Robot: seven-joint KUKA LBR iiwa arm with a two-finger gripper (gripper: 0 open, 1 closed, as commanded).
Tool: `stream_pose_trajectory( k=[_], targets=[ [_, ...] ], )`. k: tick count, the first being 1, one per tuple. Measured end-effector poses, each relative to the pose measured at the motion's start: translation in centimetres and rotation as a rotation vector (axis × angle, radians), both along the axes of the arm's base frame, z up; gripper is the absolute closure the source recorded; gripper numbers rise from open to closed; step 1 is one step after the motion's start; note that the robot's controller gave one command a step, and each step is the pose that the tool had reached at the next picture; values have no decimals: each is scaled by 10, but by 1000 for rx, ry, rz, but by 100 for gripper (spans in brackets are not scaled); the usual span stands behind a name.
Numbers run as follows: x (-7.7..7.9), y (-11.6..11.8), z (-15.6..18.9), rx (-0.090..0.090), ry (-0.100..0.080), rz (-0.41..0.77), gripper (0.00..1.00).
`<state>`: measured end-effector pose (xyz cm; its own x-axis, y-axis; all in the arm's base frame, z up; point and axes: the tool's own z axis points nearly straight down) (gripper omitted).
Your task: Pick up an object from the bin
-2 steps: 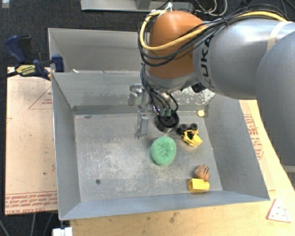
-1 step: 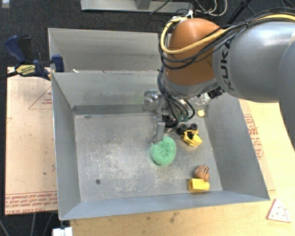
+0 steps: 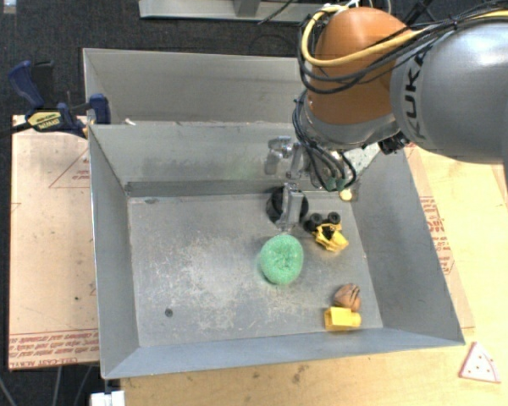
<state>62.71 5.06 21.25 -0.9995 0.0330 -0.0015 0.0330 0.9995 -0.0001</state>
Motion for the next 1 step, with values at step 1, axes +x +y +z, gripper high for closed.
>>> stream_pose_trajectory(
  k=[1],
  targets=[
    [-21, -32, -35, 2, -6, -58, 0]
  ],
)
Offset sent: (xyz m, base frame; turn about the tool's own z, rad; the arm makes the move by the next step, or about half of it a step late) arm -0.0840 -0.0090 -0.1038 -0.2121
